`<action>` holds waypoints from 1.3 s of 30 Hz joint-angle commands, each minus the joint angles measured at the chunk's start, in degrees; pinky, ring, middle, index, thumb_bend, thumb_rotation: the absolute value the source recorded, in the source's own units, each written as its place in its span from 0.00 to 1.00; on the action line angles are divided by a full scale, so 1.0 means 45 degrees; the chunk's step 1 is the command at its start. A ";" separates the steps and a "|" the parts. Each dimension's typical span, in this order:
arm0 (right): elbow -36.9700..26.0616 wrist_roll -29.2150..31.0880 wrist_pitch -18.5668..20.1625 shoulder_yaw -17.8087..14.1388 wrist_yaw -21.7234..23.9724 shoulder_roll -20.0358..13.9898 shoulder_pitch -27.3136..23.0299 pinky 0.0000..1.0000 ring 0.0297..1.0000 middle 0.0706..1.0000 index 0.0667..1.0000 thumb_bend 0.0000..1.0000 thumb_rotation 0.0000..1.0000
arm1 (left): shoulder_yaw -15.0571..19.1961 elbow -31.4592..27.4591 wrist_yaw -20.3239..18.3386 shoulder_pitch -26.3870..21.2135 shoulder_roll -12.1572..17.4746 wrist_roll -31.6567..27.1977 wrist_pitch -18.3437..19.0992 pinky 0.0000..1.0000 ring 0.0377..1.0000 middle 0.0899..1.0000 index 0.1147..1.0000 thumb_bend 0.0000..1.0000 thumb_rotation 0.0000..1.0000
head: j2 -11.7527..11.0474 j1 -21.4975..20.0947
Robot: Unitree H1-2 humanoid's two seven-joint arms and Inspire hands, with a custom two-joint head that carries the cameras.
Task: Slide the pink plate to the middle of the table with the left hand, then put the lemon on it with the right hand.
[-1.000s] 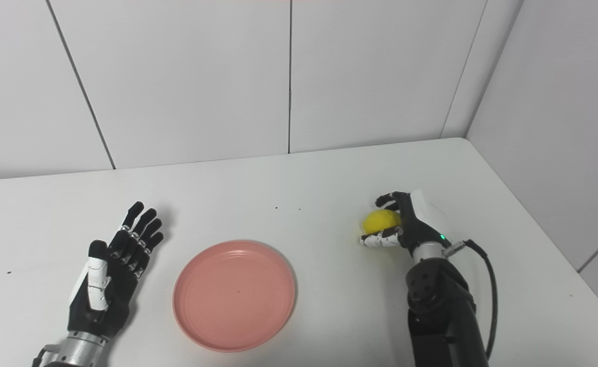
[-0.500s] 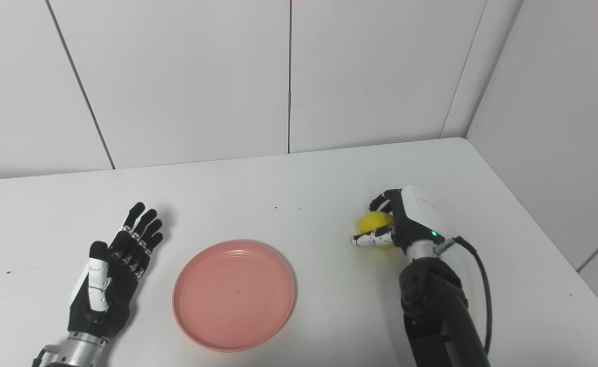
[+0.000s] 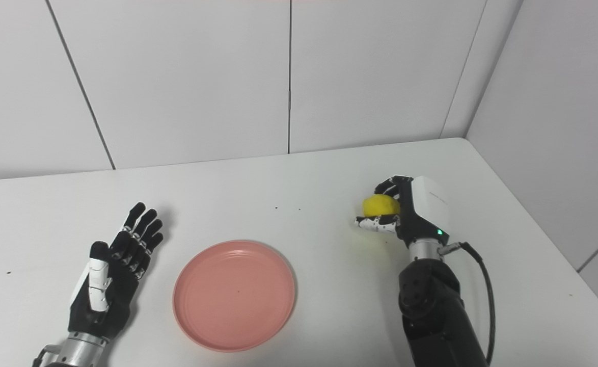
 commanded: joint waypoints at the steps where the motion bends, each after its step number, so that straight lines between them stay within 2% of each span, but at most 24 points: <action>1: -0.0361 0.0107 -0.0710 -0.0012 -0.0612 -0.0338 -0.0279 0.23 0.34 0.43 0.50 0.51 0.00 | -0.0061 -0.0069 -0.0100 0.0040 -0.0023 -0.0065 -0.0108 0.99 0.98 0.98 0.98 0.83 0.99 | -0.0040 0.0130; 3: -0.0426 0.0275 -0.0973 0.0047 -0.0753 -0.0424 -0.0238 0.23 0.34 0.42 0.51 0.51 0.00 | -0.0069 -0.0089 -0.0055 0.0057 -0.0051 -0.0022 -0.0084 0.99 0.98 0.98 0.97 0.83 0.99 | -0.0040 0.0203; 7: -0.1038 0.0305 -0.0963 0.0286 -0.0812 -0.0300 -0.0135 0.24 0.34 0.42 0.51 0.51 0.00 | -0.0089 -0.0136 -0.0049 0.0086 -0.0099 -0.0016 -0.0060 0.98 0.98 0.97 0.97 0.83 0.99 | -0.0049 0.0386; 10: -0.1795 0.0328 -0.0551 0.0522 -0.0481 -0.0032 -0.0046 0.25 0.35 0.42 0.51 0.51 0.00 | -0.0136 -0.0184 -0.0027 0.0100 -0.0142 -0.0001 0.0038 0.99 0.99 0.98 0.97 0.83 0.99 | -0.0059 0.0571; 16: -0.2690 0.0558 -0.0739 0.1136 -0.0038 0.0224 0.0205 0.28 0.35 0.42 0.51 0.51 0.00 | -0.0227 -0.0199 0.0064 0.0106 -0.0273 0.0158 0.0068 0.99 0.98 0.98 0.97 0.84 0.98 | -0.0150 0.0752; 21: -0.2932 0.0794 -0.0922 0.1797 0.0319 0.0441 0.0355 0.24 0.34 0.42 0.52 0.51 0.00 | -0.0275 -0.0265 0.0166 0.0147 -0.0453 0.0227 0.0179 0.98 0.98 0.97 0.97 0.85 0.96 | -0.0132 0.1175; 26: -0.3067 0.1080 -0.1080 0.2516 0.0796 0.0690 0.0459 0.29 0.36 0.43 0.51 0.51 0.00 | -0.0368 -0.0375 0.0261 0.0231 -0.0557 0.0467 0.0184 0.98 0.98 0.97 0.97 0.85 0.96 | -0.0210 0.1384; 34: -0.3024 0.1342 -0.1519 0.3550 0.1306 0.0747 0.0621 0.22 0.33 0.40 0.51 0.51 0.00 | -0.0535 -0.0659 0.0343 0.0340 -0.0511 0.0634 0.0415 0.99 0.99 0.98 0.98 0.84 0.98 | -0.0332 0.1756; 39: -0.2957 0.1554 -0.1533 0.3936 0.1762 0.0913 0.0695 0.29 0.37 0.43 0.50 0.51 0.00 | -0.0605 -0.0567 0.0429 0.0343 -0.0665 0.0757 0.0266 0.97 0.98 0.98 0.98 0.82 0.99 | -0.0441 0.2047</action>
